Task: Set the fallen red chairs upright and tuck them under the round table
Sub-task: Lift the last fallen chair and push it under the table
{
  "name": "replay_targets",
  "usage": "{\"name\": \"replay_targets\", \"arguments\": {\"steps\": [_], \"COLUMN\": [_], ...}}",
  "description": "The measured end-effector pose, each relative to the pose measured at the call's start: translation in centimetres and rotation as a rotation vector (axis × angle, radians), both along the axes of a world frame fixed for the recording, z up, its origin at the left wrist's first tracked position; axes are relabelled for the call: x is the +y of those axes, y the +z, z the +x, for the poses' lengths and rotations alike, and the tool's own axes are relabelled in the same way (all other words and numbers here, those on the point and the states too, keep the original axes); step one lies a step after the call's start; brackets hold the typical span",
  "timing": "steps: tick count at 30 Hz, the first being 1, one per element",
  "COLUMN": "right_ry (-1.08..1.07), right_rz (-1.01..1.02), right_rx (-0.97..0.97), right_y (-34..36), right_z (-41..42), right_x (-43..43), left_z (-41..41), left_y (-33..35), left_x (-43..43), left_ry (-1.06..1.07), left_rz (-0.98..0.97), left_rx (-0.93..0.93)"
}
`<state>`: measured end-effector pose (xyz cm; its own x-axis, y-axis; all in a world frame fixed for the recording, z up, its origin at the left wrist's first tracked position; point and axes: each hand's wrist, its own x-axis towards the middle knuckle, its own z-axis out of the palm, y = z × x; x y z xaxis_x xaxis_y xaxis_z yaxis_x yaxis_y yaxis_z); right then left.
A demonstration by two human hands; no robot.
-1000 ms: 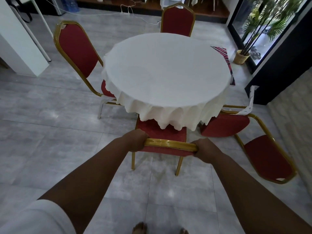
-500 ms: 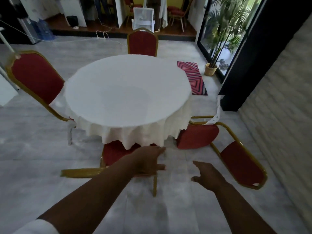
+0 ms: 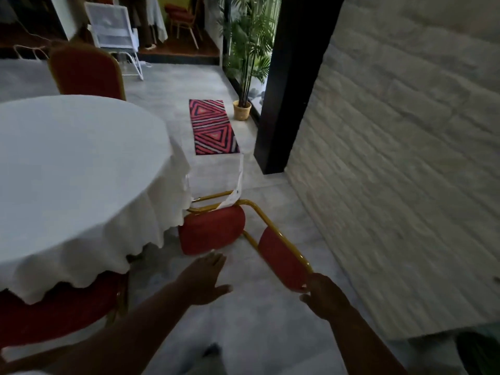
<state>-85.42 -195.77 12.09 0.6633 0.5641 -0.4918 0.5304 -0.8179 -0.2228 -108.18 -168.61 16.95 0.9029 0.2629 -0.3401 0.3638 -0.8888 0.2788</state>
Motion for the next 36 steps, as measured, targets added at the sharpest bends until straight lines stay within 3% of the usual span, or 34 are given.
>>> {"name": "replay_targets", "arguments": {"steps": [2, 8, 14, 19, 24, 28, 36], "right_ry": [-0.025, 0.138, 0.345, 0.539, 0.840, 1.103, 1.479], "right_rz": [-0.035, -0.146, -0.189, -0.205, -0.252, -0.350, -0.615], "right_rx": [-0.003, -0.022, -0.026, 0.026, 0.127, 0.213, 0.191], "right_y": [-2.2, 5.3, 5.4, 3.1, -2.1, -8.9, -27.8], "right_z": [4.6, 12.6, 22.3, 29.4, 34.6, 37.9, 37.0], "right_x": [-0.3, 6.0, 10.9, 16.4, 20.6, 21.8, 14.2], "left_z": [4.1, 17.8, 26.4, 30.0, 30.0, 29.3, 30.2], "left_y": [-1.1, -5.3, -6.9, -8.4, -11.0, -12.8, -22.2], "left_x": [0.5, 3.1, 6.6, 8.8, 6.3, -2.1, -18.6], "left_ry": [0.001, 0.051, 0.118, 0.306, 0.606, 0.933, 1.251], "left_rz": [-0.013, -0.135, -0.144, -0.108, -0.122, -0.199, -0.364], "left_rx": [0.001, 0.045, 0.058, 0.053, 0.088, 0.118, 0.157]}}
